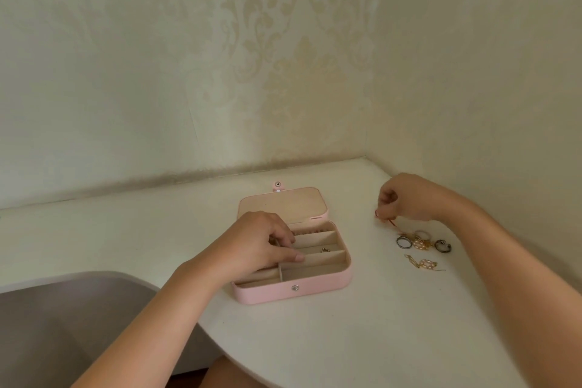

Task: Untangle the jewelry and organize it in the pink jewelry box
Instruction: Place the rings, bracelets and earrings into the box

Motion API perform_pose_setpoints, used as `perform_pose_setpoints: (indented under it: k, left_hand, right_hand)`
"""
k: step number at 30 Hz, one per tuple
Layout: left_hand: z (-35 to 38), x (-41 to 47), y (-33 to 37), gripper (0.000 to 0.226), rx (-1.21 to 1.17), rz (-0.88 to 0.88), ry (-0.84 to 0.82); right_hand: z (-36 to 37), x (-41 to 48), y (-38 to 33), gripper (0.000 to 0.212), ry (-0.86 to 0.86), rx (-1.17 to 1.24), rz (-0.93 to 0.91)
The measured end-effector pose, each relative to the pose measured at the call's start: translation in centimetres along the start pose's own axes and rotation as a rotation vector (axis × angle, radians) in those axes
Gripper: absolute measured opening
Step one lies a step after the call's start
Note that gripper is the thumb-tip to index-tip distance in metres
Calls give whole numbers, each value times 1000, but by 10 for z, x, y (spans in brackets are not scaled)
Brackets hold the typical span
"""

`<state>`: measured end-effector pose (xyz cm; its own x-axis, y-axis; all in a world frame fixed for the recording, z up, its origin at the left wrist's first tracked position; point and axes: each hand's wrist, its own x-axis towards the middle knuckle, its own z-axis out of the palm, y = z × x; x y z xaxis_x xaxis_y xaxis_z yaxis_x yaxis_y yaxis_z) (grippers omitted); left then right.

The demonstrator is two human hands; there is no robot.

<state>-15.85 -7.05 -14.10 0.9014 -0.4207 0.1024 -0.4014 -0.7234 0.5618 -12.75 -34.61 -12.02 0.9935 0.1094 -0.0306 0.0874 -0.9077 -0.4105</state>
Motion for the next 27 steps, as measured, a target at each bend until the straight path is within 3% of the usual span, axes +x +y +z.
perform_pose_setpoints:
  k: [4, 9, 11, 13, 17, 20, 27]
  left_hand:
    - [-2, 1, 12, 16, -141, -5, 111]
    - [0, 6, 44, 63, -468, 28, 41]
    - [3, 8, 50, 40, -587, 21, 6]
    - [4, 6, 52, 9, -641, 28, -31]
    - [-6, 1, 40, 14, -701, -23, -74]
    - [-15, -8, 29, 11, -645, -85, -93]
    - [-19, -21, 19, 13, -223, -215, -166]
  right_hand:
    - [-8, -10, -12, 12, 11, 641, -225]
    - [-9, -25, -38, 17, -126, 1058, -506]
    - [-7, -28, -45, 20, -166, 1130, -562]
    - [-4, -29, -49, 18, -188, 1140, -594]
    - [-3, -28, -48, 19, -109, 1037, -556]
    - [-1, -27, -46, 16, -149, 828, -476]
    - [16, -33, -58, 8, -283, 446, -402]
